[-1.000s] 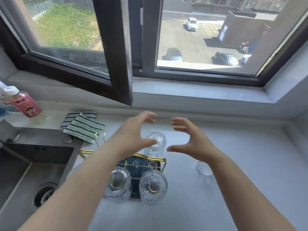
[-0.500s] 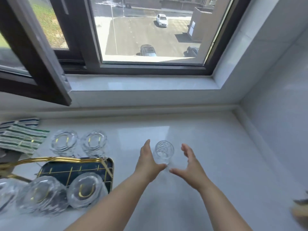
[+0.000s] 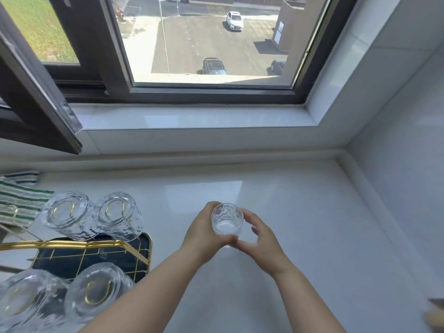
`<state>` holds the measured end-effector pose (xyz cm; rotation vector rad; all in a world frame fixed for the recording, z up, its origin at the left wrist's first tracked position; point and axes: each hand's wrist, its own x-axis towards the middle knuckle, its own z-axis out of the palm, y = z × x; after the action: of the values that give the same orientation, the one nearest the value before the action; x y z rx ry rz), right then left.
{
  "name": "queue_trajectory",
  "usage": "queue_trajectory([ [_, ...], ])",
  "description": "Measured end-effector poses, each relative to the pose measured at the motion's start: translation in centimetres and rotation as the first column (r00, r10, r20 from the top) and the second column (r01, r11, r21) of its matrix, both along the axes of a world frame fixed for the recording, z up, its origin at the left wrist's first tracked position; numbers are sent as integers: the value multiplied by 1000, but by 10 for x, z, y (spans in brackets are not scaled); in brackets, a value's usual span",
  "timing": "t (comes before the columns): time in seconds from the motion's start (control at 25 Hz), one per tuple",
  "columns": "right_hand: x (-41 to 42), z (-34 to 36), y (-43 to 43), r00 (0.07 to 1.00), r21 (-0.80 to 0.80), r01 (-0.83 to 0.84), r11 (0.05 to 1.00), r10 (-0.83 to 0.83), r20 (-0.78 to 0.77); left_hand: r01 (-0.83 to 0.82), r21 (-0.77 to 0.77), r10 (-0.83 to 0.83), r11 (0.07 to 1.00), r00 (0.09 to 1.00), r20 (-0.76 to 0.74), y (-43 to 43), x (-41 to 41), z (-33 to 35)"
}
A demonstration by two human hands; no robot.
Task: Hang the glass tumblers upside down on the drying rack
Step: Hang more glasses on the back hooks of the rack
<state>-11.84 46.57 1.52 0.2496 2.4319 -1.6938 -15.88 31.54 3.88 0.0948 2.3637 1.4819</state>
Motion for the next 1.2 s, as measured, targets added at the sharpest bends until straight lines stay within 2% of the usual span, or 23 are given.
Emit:
queue_trajectory([
  [0.08,9,15,-3,999,-133,46,990,-46,4,-49,93,53,994,998,-41,-14,10,26],
  [0.12,14,25,-8,998,-265,61,962,-57,24,-81,160,90,984,995,-45,-23,16,41],
  [0.2,24,45,-24,998,-547,31,837,4,63,-126,289,140,949,990,-28,-44,30,69],
  [0.24,27,55,-36,996,-639,8,770,48,70,-139,342,155,929,988,-20,-56,37,81],
  [0.32,31,75,-65,992,-726,-55,685,120,37,-137,421,165,897,986,-31,-88,51,104],
  [0.44,26,111,-110,979,-721,-177,669,194,-61,-74,405,120,911,989,-90,-145,69,127],
  [0.56,11,151,-155,957,-543,-291,787,230,-179,-49,236,105,970,967,-231,-204,75,139],
  [0.64,-1,176,-194,926,-311,-351,883,278,-256,-126,63,140,990,920,-366,-240,72,145],
  [0.72,-15,194,-235,877,-83,-402,912,357,-323,-198,-43,156,979,873,-462,-269,64,155],
  [0.88,-51,205,-310,808,178,-423,888,459,-369,-271,-82,196,959,845,-498,-322,36,163],
  [1.04,-86,187,-355,792,382,-454,805,561,-241,-301,-123,234,946,893,-385,-366,6,140],
  [1.2,-101,162,-366,785,482,-493,724,610,-113,-293,-199,218,935,919,-328,-379,-14,110],
])
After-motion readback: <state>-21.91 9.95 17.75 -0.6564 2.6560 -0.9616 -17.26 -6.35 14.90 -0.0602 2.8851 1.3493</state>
